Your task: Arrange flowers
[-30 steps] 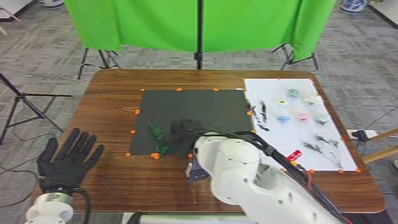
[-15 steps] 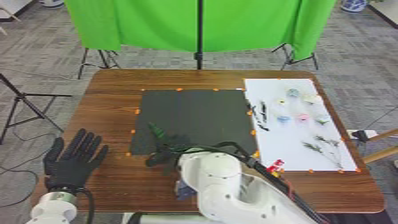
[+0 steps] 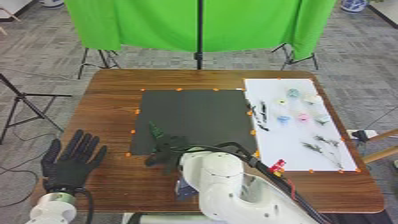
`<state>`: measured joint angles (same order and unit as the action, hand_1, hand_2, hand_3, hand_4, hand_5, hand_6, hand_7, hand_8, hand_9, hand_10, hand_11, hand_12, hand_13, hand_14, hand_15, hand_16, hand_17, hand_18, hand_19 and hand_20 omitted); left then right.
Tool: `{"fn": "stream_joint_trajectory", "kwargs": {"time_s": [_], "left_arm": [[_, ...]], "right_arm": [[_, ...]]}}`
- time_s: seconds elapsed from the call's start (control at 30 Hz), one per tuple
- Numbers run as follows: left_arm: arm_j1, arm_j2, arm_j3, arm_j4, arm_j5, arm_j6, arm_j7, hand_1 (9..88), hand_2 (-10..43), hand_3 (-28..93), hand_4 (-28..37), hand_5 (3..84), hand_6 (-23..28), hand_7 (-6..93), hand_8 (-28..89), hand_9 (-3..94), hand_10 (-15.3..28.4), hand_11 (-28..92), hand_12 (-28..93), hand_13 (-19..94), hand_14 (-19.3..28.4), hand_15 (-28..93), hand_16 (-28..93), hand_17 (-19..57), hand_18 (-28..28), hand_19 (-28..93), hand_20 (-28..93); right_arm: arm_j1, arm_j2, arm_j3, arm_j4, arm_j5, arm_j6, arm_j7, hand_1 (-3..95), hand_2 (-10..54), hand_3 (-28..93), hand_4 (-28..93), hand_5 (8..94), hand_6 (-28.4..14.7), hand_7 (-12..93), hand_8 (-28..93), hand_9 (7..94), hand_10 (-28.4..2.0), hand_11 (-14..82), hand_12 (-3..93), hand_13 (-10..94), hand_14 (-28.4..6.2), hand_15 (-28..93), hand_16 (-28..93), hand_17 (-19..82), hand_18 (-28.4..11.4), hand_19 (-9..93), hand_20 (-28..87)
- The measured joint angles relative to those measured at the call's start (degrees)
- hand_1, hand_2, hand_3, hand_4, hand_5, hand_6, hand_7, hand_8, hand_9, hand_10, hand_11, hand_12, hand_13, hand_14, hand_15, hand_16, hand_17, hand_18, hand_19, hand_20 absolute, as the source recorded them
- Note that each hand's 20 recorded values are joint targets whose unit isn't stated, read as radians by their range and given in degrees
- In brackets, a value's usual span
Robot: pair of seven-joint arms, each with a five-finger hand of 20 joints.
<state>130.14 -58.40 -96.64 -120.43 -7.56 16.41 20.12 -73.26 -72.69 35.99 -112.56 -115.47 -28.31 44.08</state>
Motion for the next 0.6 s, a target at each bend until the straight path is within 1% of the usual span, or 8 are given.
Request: {"fn": "stream_joint_trajectory", "kwargs": {"time_s": [0.2,0.23,0.33,0.4,0.43,0.47,0.6], "left_arm": [[-0.13,-0.24,-0.10,0.02,-0.28,0.01,-0.12,24.0,11.6,76,-28.3,42.1,7.5,15.9,-9,36.3,14.8,25,13,27,14.4,40,-6,-6.0,14.3,36,17],[-0.18,-0.29,-0.11,0.06,-0.28,0.01,-0.17,24.0,11.7,76,-28.3,42.1,7.6,15.9,-9,36.3,14.8,25,13,27,14.4,40,-6,-6.0,14.3,36,17],[-0.38,-0.39,-0.15,0.18,-0.11,-0.02,-0.27,24.1,11.7,76,-28.3,42.1,7.7,15.8,-9,36.3,14.8,25,13,27,14.5,40,-6,-6.0,14.4,36,17],[-0.44,-0.44,-0.17,0.21,0.20,-0.04,-0.28,24.0,11.7,76,-28.3,42.1,7.6,15.8,-9,36.3,14.9,25,13,27,14.6,40,-6,-6.1,14.4,36,17],[-0.44,-0.47,-0.17,0.21,0.45,-0.07,-0.28,24.0,11.7,76,-28.3,42.1,7.6,15.8,-9,36.4,14.9,25,13,27,14.6,40,-6,-6.1,14.4,36,17],[-0.43,-0.51,-0.17,0.21,0.73,-0.12,-0.28,23.9,11.7,76,-28.3,42.1,7.5,15.7,-9,36.3,14.9,25,13,27,14.6,40,-6,-6.1,14.4,36,17],[0.12,-0.56,-0.30,0.11,1.47,-0.54,-0.12,23.9,11.5,76,-28.3,42.0,7.4,15.9,-9,36.4,14.9,25,13,27,14.6,40,-6,-6.1,14.5,36,17]], "right_arm": [[-0.02,0.88,1.19,-1.34,0.90,1.48,-0.27,22.3,13.1,68,-17,68.0,-7.5,14,-9,38.0,-28.4,7.5,8.1,21,-28.4,38,1,10,-28.4,67,0],[-0.07,1.05,1.43,-1.81,1.05,1.48,-0.38,22.9,12.5,68,-17,68.1,-7.3,14,-9,39.9,-28.4,8.0,8.2,23,-28.3,39,1,11,-28.4,68,0],[-0.57,1.60,3.03,-3.48,1.62,1.45,-1.20,24.5,9.8,69,-17,67.5,-6.3,13,-10,45.9,-27.5,9.8,9.1,31,-25.8,40,2,14,-27.9,69,0],[-1.18,2.28,4.72,-4.59,1.65,2.48,-2.47,24.6,9.2,70,-17,64.0,-7.0,12,-10,48.1,-26.7,10.6,9.8,35,-25.2,41,3,15,-27.8,69,1],[-1.53,2.86,5.53,-5.06,1.57,4.23,-3.09,24.8,8.8,70,-17,61.8,-7.6,12,-10,48.6,-26.6,10.9,10.2,36,-24.9,41,3,16,-27.9,69,1],[-1.93,3.65,6.31,-5.55,1.46,7.11,-3.51,24.9,8.5,71,-17,60.4,-8.3,12,-10,48.8,-26.6,11.1,10.4,36,-24.7,41,3,16,-27.9,70,1],[-4.29,8.18,10.53,-7.63,1.34,23.84,-3.31,24.5,8.0,72,-17,58.5,-9.4,12,-9,47.9,-27.2,11.0,11.3,31,-25.2,41,4,15,-27.1,69,1]]}}
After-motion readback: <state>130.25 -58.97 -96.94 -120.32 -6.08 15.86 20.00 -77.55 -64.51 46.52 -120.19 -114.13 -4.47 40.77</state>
